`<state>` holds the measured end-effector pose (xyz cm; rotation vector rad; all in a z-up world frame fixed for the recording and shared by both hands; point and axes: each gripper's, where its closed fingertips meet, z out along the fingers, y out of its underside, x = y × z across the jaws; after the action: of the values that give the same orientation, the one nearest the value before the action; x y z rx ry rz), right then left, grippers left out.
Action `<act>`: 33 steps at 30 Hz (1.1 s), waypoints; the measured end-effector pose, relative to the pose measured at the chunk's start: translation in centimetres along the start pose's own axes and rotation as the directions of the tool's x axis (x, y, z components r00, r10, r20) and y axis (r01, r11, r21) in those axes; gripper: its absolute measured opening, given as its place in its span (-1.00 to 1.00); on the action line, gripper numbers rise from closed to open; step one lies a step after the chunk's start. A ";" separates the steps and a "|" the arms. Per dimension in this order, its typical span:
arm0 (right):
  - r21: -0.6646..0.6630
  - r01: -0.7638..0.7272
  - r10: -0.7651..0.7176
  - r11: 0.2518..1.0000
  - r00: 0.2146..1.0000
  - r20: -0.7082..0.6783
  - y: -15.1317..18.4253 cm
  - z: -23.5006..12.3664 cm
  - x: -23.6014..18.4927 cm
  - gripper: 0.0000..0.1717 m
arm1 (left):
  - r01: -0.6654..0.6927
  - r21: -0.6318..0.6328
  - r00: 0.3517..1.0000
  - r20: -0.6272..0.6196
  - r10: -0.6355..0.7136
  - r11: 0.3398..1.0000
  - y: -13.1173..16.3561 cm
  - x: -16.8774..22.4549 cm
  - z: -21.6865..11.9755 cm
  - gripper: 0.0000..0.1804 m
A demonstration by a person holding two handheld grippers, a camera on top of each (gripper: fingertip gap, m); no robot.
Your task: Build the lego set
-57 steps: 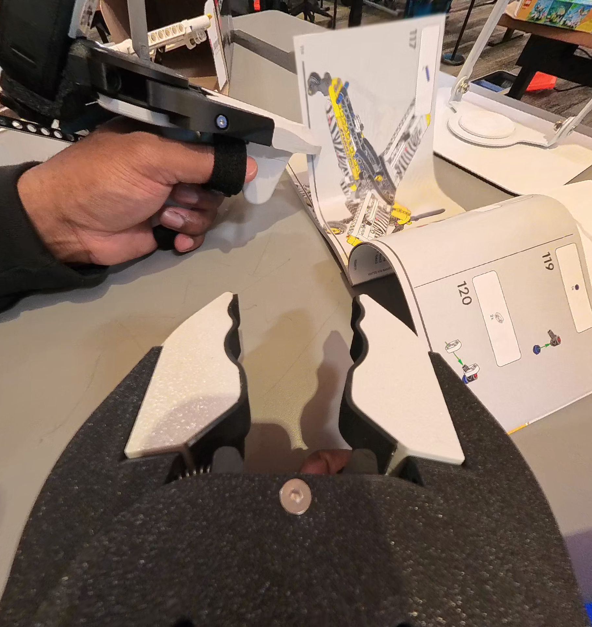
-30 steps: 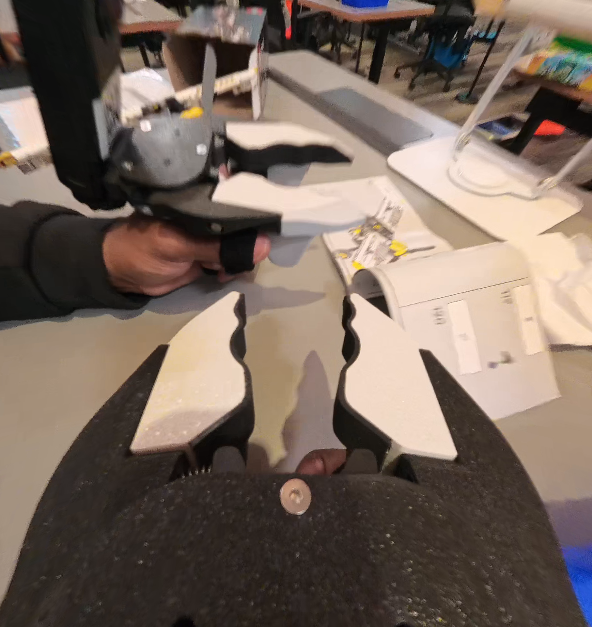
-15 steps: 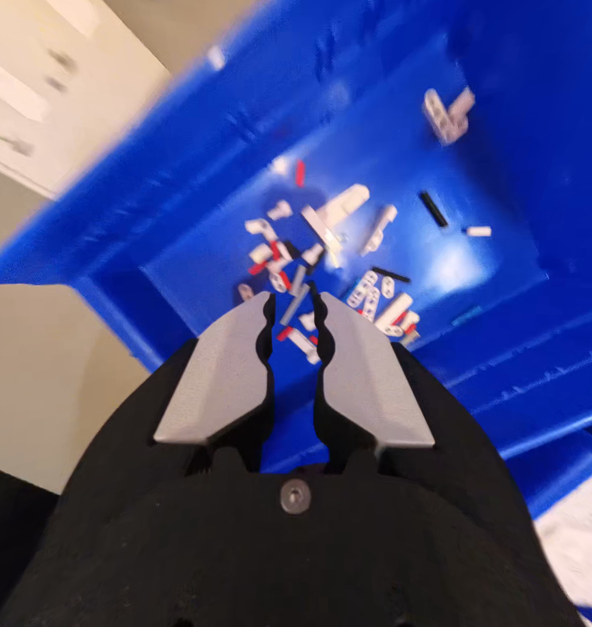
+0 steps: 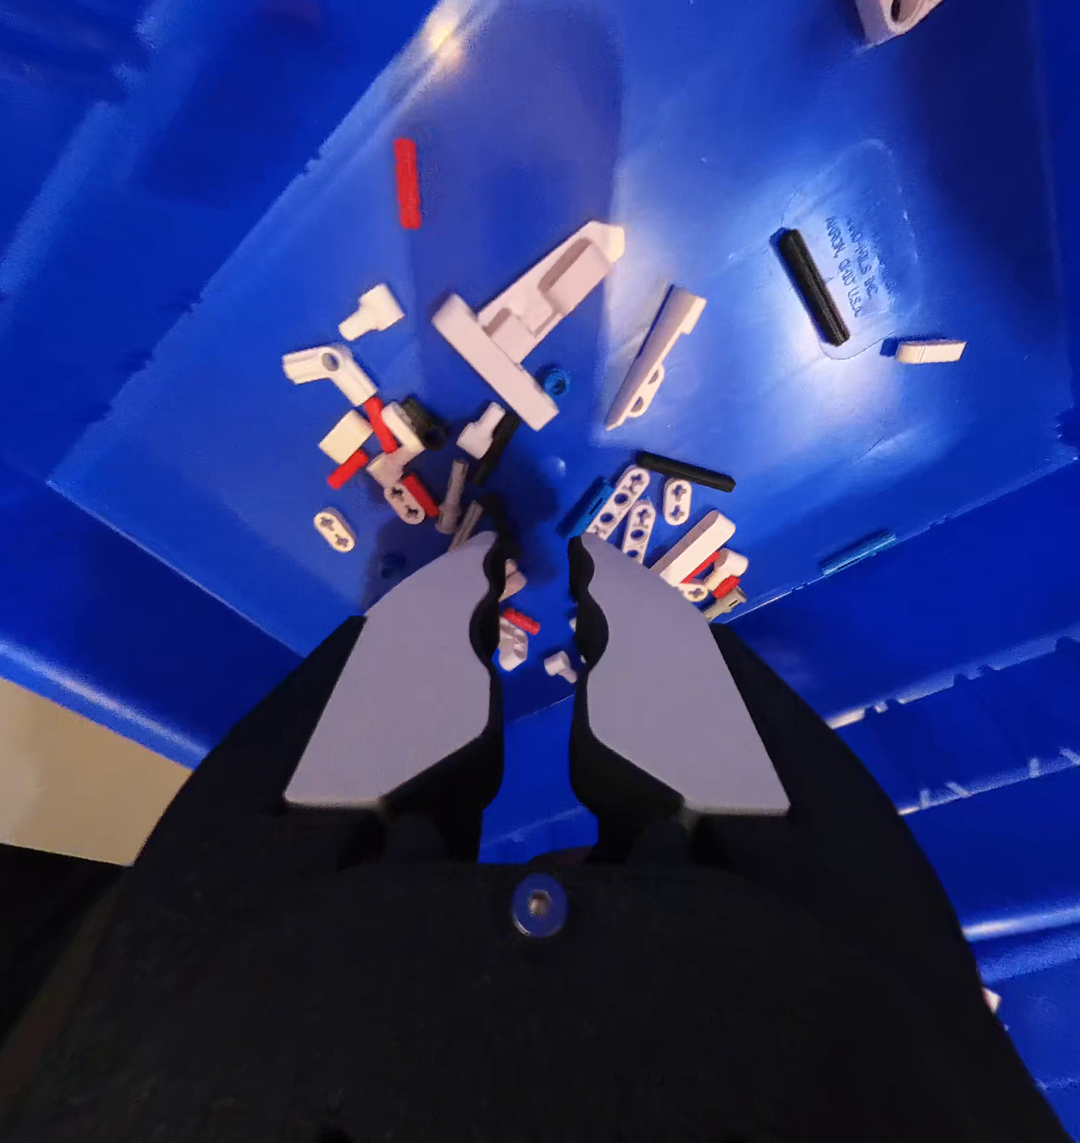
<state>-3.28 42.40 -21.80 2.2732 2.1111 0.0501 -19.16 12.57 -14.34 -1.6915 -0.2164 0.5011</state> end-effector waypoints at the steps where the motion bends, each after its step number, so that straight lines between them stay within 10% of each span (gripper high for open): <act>1: -0.006 -0.005 0.005 1.000 1.000 -0.006 0.0 0.3 0.2 -0.76 | 0.000 0.000 1.000 0.000 0.000 1.000 0.0 0.0 0.0 -0.35; 33: 0.016 -0.009 0.009 1.000 0.999 -0.046 -0.4 1.2 1.6 -0.90 | -0.023 -0.010 1.000 -0.002 0.023 1.000 0.1 0.2 0.1 -0.35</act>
<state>-3.49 44.01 -22.99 2.3130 2.1313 0.0873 -19.02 12.74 -14.50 -1.7062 -0.1988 0.5157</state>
